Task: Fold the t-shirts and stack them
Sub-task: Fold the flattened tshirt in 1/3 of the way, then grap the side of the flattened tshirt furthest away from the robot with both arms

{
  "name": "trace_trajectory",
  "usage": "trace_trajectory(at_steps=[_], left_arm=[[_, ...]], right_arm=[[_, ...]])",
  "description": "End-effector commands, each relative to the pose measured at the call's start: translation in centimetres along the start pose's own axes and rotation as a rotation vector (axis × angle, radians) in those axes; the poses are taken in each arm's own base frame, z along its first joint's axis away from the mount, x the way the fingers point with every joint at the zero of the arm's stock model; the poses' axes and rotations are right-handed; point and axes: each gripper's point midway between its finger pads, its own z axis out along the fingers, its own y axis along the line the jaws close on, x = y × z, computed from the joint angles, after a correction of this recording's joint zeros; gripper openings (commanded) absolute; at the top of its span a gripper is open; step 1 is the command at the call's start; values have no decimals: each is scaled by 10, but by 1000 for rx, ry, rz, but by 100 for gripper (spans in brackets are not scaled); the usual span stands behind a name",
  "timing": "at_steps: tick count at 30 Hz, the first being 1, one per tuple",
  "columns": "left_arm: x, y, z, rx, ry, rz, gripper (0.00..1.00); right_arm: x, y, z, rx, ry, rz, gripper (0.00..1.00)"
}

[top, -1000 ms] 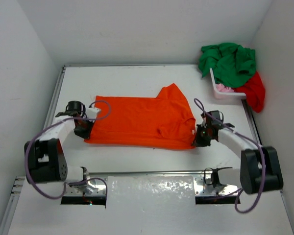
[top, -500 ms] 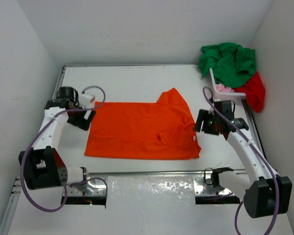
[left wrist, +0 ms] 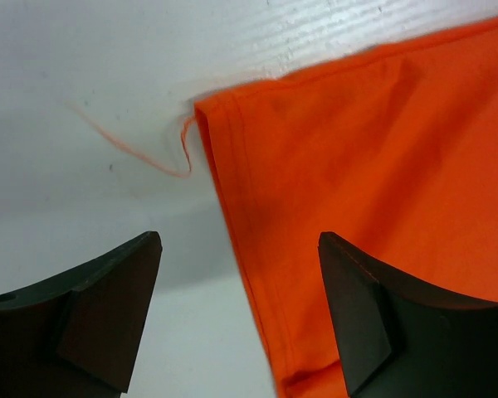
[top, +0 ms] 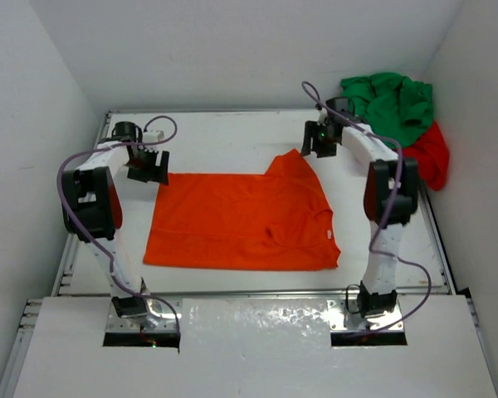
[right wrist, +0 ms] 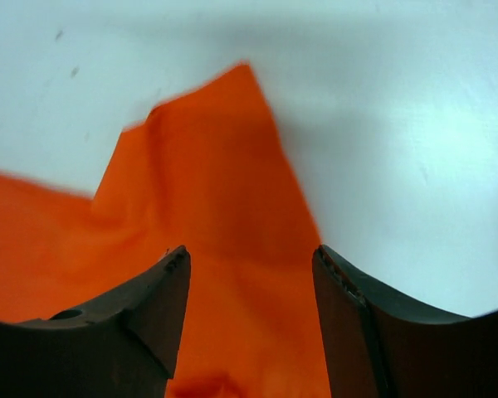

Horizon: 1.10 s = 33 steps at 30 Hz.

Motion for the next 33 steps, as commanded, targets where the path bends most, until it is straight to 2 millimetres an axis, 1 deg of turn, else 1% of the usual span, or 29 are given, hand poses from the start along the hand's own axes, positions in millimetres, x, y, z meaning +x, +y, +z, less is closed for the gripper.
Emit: trace_trajectory(at_steps=[1, 2, 3, 4, 5, 6, 7, 10, 12, 15, 16, 18, 19, 20, 21, 22, 23, 24, 25, 26, 28, 29, 30, 31, 32, 33], left_arm=[[-51, 6, -2, 14, -150, -24, 75], [-53, 8, 2, 11, -152, -30, 75], [-51, 10, 7, 13, -145, -33, 75], [-47, 11, 17, 18, -128, -38, 75], [-45, 12, 21, 22, -119, -39, 75], [-42, 12, 25, 25, -109, -43, 75], [-36, 11, 33, 40, -88, -47, 75], [-27, 5, 44, 80, -63, -61, 74], [-20, 2, 49, 95, -50, -75, 73], [-9, -10, 51, 152, -30, -94, 70], [-7, -14, 50, 166, -29, -91, 69], [-7, -15, 48, 170, -32, -86, 67], [-10, -14, 48, 161, -50, -83, 67], [-12, -13, 48, 157, -59, -83, 59], [-18, -13, 50, 160, -81, -81, 54], [-20, -13, 51, 165, -91, -76, 40], [-21, -13, 52, 170, -94, -75, 28], [-22, -14, 55, 179, -96, -75, 15], [-22, -14, 54, 181, -97, -77, 0], [-22, -16, 53, 187, -96, -73, 0], [-24, -20, 37, 188, -127, -8, 0], [-36, -20, 16, 162, -188, 65, 0], [-28, -18, 12, 134, -184, 91, 0], [-30, -17, 3, 111, -204, 126, 0], [-37, -17, -16, 81, -248, 195, 0], [-29, -18, -19, 74, -237, 220, 0]], right_arm=[[-21, 8, 40, -30, 20, -54, 59], [-19, 9, 50, -35, 45, -60, 60], [-22, 7, 72, -30, 55, -80, 62], [-19, 10, 83, -23, 67, -100, 63], [-18, 6, 92, -1, 70, -117, 64], [-13, 3, 105, 6, 84, -118, 64], [-10, 3, 112, 3, 86, -120, 64], [1, 3, 126, 6, 102, -116, 63], [7, 1, 130, 19, 110, -123, 63], [11, 5, 133, 12, 111, -134, 56], [13, 8, 134, 8, 117, -139, 50], [14, 10, 134, 3, 118, -143, 42], [12, 13, 134, -7, 108, -144, 33], [14, 13, 134, -6, 109, -139, 26], [12, 14, 134, -9, 98, -134, 10], [10, 15, 132, -12, 92, -133, 4], [12, 15, 131, -11, 96, -131, 0], [10, 15, 128, -14, 93, -130, 0], [9, 19, 120, -32, 91, -128, 0], [6, 22, 113, -41, 85, -131, 0], [0, 26, 95, -51, 54, -143, 0], [3, 29, 70, -55, 36, -144, 0], [-6, 33, 58, -63, -26, -151, 0], [-6, 36, 46, -66, -56, -142, 0], [7, 39, 20, -74, -71, -134, 0], [6, 42, 10, -86, -110, -114, 0]])
